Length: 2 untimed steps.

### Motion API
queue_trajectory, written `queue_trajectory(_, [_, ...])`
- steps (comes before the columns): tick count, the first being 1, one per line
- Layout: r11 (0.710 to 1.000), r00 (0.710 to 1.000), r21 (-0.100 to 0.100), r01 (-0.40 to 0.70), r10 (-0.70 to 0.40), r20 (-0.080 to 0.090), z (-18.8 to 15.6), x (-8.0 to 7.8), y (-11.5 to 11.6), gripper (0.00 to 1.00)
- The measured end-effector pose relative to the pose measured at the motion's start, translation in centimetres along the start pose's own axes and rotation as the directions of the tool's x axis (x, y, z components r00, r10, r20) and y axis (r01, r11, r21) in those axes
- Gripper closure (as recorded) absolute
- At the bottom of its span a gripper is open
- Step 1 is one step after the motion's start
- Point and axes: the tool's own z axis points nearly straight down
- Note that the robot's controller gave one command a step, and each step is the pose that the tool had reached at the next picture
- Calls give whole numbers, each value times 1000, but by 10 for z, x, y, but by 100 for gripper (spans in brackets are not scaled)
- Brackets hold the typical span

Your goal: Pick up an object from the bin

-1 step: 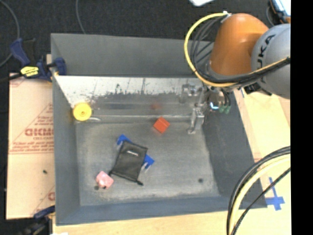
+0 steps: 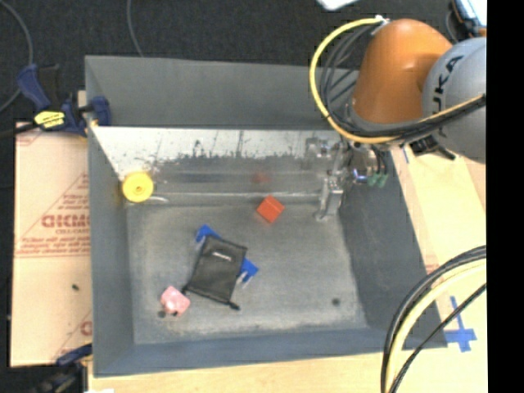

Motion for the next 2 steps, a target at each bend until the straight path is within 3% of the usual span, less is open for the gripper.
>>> queue_trajectory(1, [998, 998, -4, 69, -69, -14, 85, 45, 58, 0])
queue_trajectory(2, [997, 997, 2, 71, -71, 6, 91, 11, 38, 0])
